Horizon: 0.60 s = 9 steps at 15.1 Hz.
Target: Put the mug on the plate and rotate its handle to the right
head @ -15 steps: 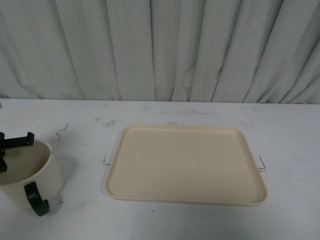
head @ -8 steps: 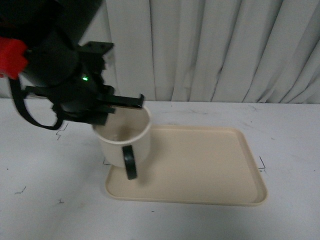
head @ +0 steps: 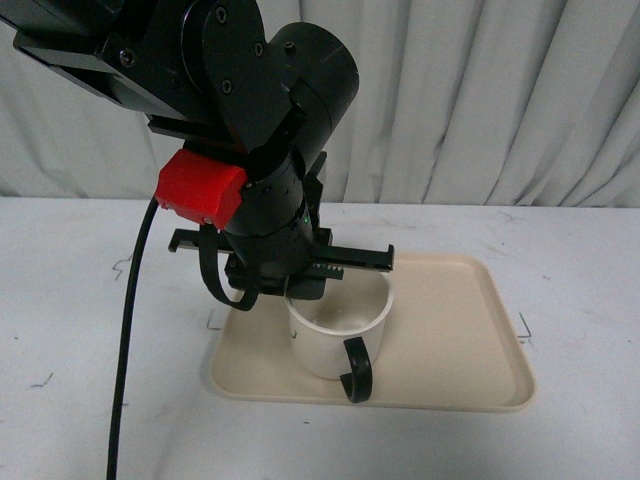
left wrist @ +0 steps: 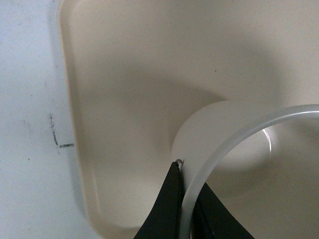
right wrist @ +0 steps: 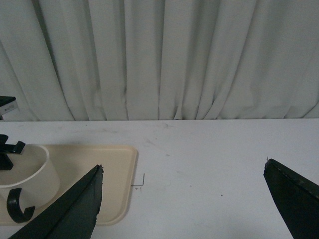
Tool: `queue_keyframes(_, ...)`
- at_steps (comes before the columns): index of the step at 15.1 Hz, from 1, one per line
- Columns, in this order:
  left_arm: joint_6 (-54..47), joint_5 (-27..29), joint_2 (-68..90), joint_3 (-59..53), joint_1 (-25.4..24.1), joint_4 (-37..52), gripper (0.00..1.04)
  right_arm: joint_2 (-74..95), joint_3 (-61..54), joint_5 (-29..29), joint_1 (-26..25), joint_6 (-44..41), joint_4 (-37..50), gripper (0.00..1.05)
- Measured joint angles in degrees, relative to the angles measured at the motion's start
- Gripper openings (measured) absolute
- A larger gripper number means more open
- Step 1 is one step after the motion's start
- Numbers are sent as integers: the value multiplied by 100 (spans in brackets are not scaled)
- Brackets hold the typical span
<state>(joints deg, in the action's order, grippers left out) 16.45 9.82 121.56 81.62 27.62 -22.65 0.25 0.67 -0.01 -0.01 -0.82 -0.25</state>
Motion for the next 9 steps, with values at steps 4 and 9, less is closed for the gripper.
queue_keyframes(4,22,-162,-17,146,81,-103,45,0,0,0,0,0,2,98)
queue_keyframes(9,-1670,-564,-2802,-1956,339,3298,96,0,0,-2,0,2,0,98)
